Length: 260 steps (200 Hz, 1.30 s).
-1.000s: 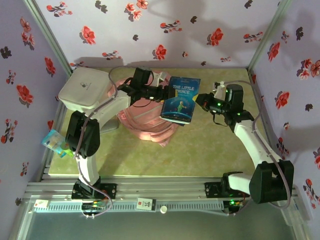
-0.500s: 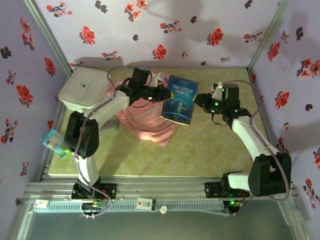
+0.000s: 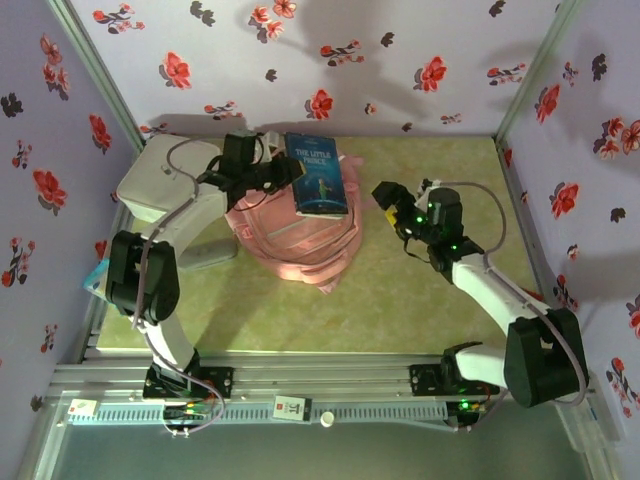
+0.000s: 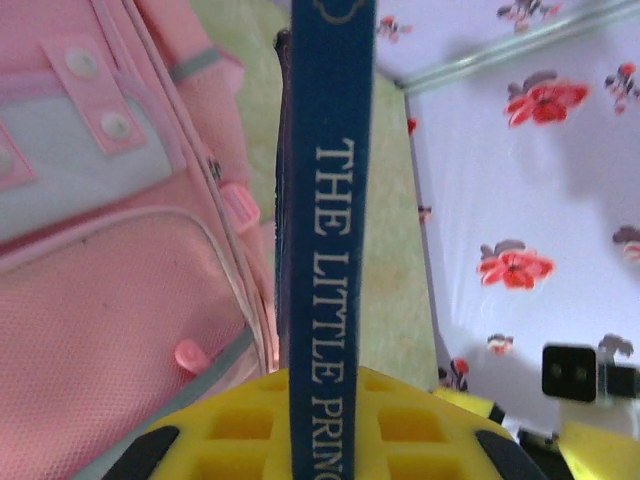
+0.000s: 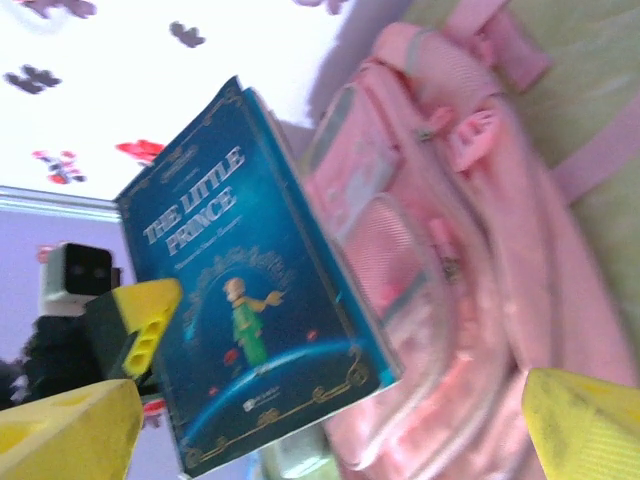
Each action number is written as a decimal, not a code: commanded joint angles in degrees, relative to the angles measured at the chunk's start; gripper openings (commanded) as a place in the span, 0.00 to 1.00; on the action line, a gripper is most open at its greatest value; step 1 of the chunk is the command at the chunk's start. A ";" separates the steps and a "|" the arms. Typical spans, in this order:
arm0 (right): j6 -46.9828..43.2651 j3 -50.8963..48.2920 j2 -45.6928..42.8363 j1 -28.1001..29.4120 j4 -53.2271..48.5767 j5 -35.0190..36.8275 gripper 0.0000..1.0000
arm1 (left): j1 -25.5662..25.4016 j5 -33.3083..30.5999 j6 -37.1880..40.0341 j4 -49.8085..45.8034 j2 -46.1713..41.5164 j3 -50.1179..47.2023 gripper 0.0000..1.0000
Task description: Pack books, pencil case, and school supplies into a backpack
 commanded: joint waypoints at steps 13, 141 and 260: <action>10.64 -0.29 3.17 5.57 14.31 4.66 0.99 | -0.20 -3.31 -8.51 15.08 -4.72 -2.14 0.00; 24.12 7.82 18.66 16.88 34.42 9.87 0.97 | -2.89 -6.58 -12.31 19.92 -8.97 -3.04 0.00; 28.84 4.36 22.37 17.31 51.42 17.98 0.85 | -3.26 -10.65 -11.66 19.92 -11.57 -5.47 0.00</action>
